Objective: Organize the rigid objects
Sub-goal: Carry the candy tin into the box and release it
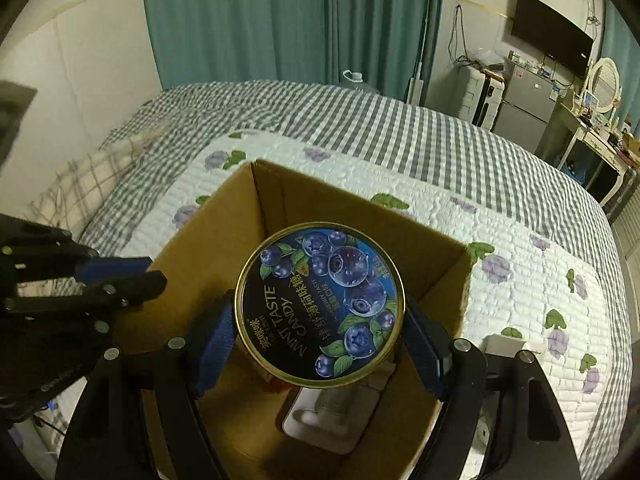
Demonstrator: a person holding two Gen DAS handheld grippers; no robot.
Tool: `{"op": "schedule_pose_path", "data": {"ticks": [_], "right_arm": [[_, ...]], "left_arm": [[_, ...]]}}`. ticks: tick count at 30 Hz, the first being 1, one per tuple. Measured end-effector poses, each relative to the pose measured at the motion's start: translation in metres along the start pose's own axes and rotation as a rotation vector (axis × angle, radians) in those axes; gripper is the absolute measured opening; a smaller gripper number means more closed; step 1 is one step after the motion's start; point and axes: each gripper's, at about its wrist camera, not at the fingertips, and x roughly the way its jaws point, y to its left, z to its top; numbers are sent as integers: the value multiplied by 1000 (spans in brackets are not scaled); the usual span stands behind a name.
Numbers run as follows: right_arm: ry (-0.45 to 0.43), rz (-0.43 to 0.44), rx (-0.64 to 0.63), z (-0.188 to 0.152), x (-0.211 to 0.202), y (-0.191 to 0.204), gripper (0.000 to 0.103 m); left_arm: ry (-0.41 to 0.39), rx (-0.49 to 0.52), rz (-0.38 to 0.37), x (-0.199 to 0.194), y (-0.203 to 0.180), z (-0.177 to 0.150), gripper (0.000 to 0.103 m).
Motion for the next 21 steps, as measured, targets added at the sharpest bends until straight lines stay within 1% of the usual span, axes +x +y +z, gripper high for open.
{"op": "schedule_pose_path", "data": {"ticks": [4, 9, 10, 11, 12, 14, 18, 21], "right_arm": [[9, -17, 27, -7, 4, -7, 77], [11, 16, 86, -12, 3, -17, 77], [9, 22, 95, -13, 3, -18, 78], [3, 26, 101, -13, 1, -20, 83], [-9, 27, 107, -13, -2, -22, 87], [-34, 38, 117, -12, -11, -24, 89], [-43, 79, 149, -15, -34, -31, 90], [-57, 46, 138, -19, -56, -43, 90]], "left_arm": [[-1, -2, -3, 0, 1, 0, 7], [-1, -3, 2, 1, 1, 0, 7], [0, -4, 1, 1, 1, 0, 7], [0, -4, 1, 1, 1, 0, 7], [0, -4, 2, 1, 1, 0, 7], [4, -6, -2, 2, 1, 0, 7], [3, -5, -3, 1, 2, -1, 8], [2, -8, -7, 1, 2, -2, 8]]}}
